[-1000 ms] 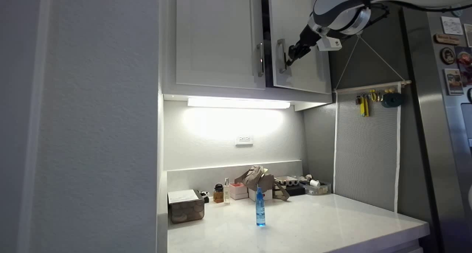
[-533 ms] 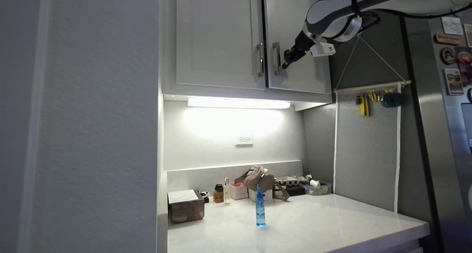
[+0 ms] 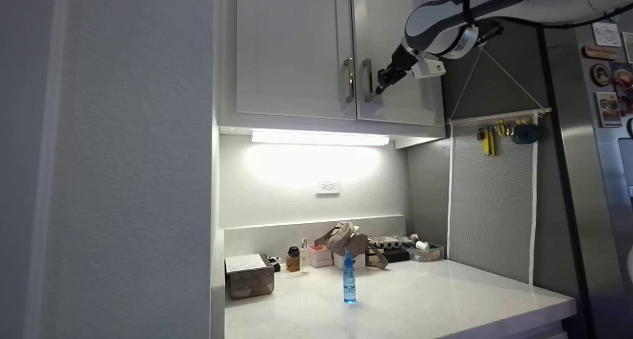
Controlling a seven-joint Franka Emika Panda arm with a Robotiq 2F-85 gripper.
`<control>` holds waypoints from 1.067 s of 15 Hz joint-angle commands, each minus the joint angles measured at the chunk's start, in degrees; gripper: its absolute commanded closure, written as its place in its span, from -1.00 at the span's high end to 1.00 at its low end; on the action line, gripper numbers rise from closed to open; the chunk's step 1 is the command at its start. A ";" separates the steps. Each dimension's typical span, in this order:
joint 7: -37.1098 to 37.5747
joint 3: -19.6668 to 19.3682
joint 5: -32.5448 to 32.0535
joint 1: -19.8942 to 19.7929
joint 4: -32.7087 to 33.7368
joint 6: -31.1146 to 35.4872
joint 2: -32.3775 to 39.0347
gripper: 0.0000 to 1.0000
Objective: Close the left and right cabinet doors respectively
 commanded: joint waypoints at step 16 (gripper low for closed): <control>3.13 3.76 -3.55 -4.09 2.30 -5.88 0.91 -0.18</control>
